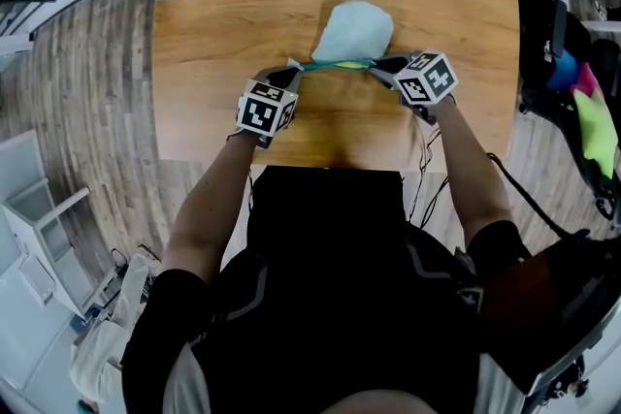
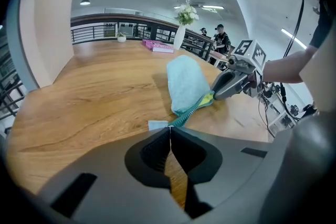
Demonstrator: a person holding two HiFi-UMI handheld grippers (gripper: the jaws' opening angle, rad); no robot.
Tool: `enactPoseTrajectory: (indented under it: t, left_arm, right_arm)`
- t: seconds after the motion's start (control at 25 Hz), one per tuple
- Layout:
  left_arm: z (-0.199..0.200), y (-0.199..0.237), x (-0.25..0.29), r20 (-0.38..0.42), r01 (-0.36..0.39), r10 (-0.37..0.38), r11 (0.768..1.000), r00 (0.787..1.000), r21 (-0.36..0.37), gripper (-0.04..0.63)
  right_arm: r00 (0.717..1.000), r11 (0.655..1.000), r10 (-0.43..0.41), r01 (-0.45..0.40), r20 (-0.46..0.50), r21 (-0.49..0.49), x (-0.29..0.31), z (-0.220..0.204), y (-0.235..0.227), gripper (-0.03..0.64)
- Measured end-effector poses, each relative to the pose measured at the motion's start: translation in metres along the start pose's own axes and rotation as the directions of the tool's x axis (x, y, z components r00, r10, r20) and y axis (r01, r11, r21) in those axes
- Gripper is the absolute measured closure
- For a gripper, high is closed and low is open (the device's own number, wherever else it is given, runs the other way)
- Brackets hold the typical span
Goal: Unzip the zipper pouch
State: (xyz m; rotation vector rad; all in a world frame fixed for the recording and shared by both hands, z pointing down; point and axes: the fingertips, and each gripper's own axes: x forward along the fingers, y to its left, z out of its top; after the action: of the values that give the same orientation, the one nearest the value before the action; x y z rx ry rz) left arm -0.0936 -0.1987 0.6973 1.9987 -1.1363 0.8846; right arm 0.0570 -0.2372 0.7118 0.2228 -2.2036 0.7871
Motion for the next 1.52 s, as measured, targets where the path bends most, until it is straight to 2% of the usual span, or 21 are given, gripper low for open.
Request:
enactPoseTrajectory:
  t: [0.12,0.32,0.52,0.68,0.8,0.92,1.0,1.08,1.28,1.4,1.52]
  left_arm:
    - [-0.002,0.000,0.004,-0.008,-0.010,0.010,1.000,1.000,0.015,0.565]
    - [-0.002,0.002,0.009,-0.004,-0.010,0.010,0.999,1.000,-0.033,0.563]
    - [-0.006,0.001,0.012,-0.013,-0.023,0.023,1.000,1.000,0.001,0.564]
    - [-0.004,0.002,0.012,-0.015,-0.006,0.006,0.999,1.000,-0.037,0.563]
    - [0.001,0.001,0.010,0.005,0.037,-0.036,0.998,0.999,-0.052,0.563]
    - [0.010,0.004,0.003,0.049,0.042,-0.039,0.998,0.998,-0.053,0.561]
    - [0.019,0.002,-0.004,0.077,0.054,-0.050,0.997,0.996,-0.047,0.527]
    - [0.031,-0.005,-0.012,0.109,0.073,-0.070,0.997,0.992,-0.024,0.438]
    - [0.073,-0.018,-0.049,0.248,0.078,-0.087,0.996,0.965,0.046,0.437]
    - [0.102,-0.026,-0.080,0.348,0.086,-0.107,0.993,0.931,0.075,0.437]
    - [0.127,-0.029,-0.113,0.437,0.062,-0.093,0.994,0.895,0.086,0.437]
  right_arm:
    - [1.000,1.000,-0.009,0.009,-0.001,0.010,0.001,-0.003,-0.001,0.560]
    - [1.000,0.999,-0.016,0.015,0.018,0.039,0.001,-0.002,-0.003,0.559]
    - [0.999,0.998,-0.037,0.036,0.020,0.057,0.003,-0.003,-0.003,0.560]
    - [0.996,0.996,-0.077,0.075,0.045,0.038,0.001,0.000,-0.004,0.554]
    - [0.989,0.992,-0.128,0.127,0.075,0.025,-0.006,0.005,-0.009,0.522]
    - [0.982,0.988,-0.152,0.150,0.110,0.029,-0.018,0.019,-0.007,0.471]
    - [0.978,0.987,-0.161,0.160,0.131,0.018,-0.029,0.029,-0.002,0.464]
    - [0.969,0.984,-0.178,0.179,0.168,0.013,-0.045,0.041,0.002,0.456]
    - [0.935,0.974,-0.216,0.226,0.282,-0.002,-0.095,0.073,0.017,0.456]
    - [0.907,0.970,-0.223,0.242,0.358,-0.011,-0.129,0.090,0.032,0.456]
    - [0.865,0.962,-0.236,0.272,0.444,-0.020,-0.165,0.111,0.049,0.456]
